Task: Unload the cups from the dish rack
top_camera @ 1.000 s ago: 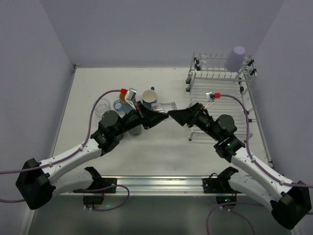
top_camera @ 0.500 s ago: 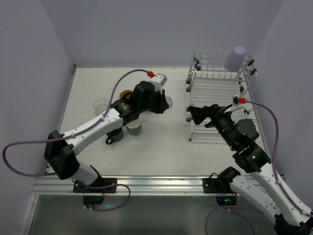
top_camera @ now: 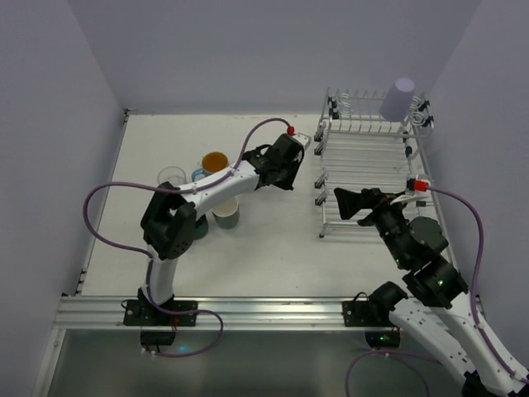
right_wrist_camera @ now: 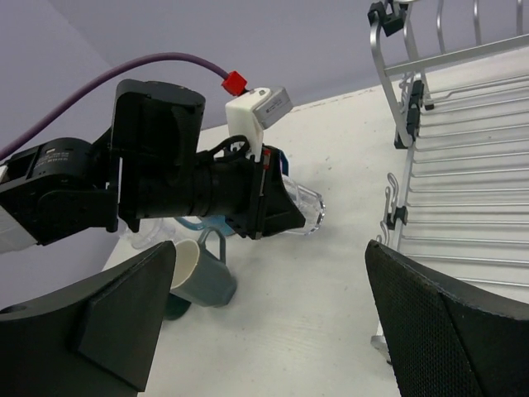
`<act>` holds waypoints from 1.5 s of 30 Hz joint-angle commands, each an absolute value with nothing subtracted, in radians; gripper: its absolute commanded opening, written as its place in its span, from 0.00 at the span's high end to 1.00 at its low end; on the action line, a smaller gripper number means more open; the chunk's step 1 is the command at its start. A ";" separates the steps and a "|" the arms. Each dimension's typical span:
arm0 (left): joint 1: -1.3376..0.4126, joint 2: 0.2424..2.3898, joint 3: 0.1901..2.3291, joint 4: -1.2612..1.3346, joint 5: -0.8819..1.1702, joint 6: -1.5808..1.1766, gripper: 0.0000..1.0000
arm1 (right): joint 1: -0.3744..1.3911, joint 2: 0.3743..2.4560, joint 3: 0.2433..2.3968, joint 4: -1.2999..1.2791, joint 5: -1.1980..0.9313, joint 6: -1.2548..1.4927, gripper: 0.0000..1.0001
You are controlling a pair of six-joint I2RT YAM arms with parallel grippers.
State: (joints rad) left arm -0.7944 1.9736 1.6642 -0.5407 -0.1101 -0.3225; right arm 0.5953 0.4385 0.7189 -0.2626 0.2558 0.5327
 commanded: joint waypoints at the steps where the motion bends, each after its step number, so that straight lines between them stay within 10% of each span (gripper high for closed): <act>1: -0.810 2.031 1.796 -0.592 -0.152 -0.267 1.00 | 0.594 0.430 0.697 -0.264 0.307 0.509 0.01; 27: -0.810 2.152 1.919 -0.666 -0.241 -0.230 0.51 | 0.592 0.370 0.686 -0.247 0.426 0.488 0.01; 35: -0.811 1.867 1.827 -0.542 -0.216 -0.282 0.27 | 0.589 0.506 0.787 -0.271 0.477 0.402 0.01; 45: -0.813 1.171 1.216 -0.196 -0.008 -0.371 0.20 | 0.384 0.728 1.041 -0.310 0.453 0.327 0.01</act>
